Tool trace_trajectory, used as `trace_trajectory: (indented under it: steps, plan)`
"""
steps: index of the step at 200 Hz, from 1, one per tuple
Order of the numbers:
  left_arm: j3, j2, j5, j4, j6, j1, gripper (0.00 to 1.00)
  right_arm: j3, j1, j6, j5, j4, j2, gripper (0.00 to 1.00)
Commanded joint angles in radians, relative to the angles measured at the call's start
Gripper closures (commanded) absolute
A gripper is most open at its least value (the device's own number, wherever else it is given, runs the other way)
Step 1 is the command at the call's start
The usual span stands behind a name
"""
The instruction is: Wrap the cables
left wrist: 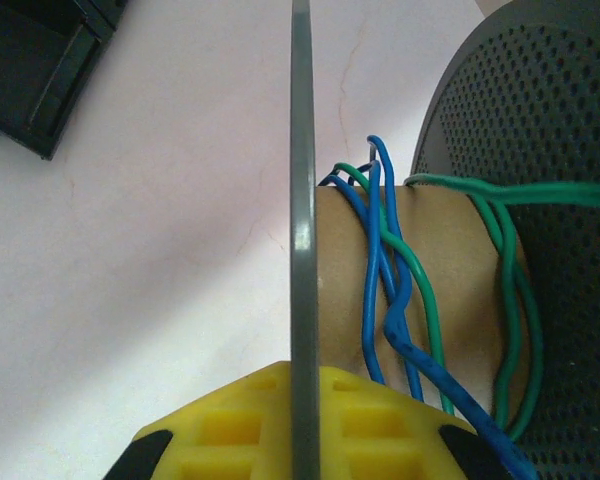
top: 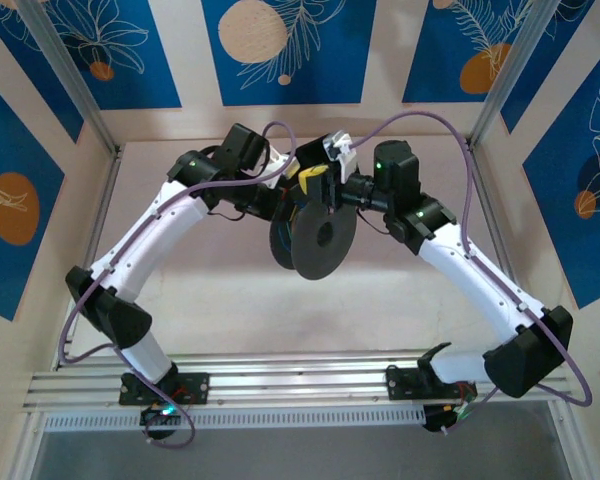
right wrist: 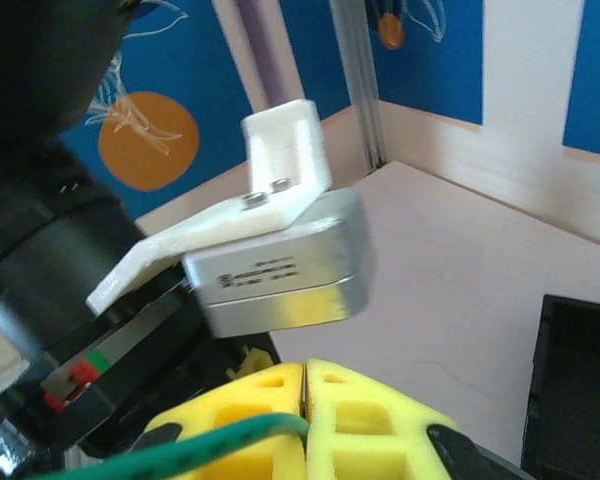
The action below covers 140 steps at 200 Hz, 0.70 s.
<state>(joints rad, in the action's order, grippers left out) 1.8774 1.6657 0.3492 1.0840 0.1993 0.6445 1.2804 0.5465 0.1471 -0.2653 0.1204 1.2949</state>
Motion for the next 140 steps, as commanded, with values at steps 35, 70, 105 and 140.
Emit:
trace_trajectory:
  steps: [35, 70, 105, 140]
  plan:
    - [0.043, 0.025, -0.022, 0.03, -0.005, 0.017, 1.0, 0.014, 0.071, -0.287, -0.086, -0.057, -0.026, 1.0]
    - [0.044, 0.029, -0.054, 0.027, 0.01, 0.017, 1.0, 0.053, 0.207, -0.56, -0.058, 0.062, -0.026, 1.0]
    - [0.049, 0.029, -0.074, 0.018, 0.029, 0.017, 1.0, 0.063, 0.289, -0.72, 0.086, 0.11, -0.014, 1.0]
    - [0.067, 0.027, -0.08, 0.014, 0.037, 0.017, 1.0, 0.089, 0.311, -0.727, 0.106, 0.126, 0.002, 1.0]
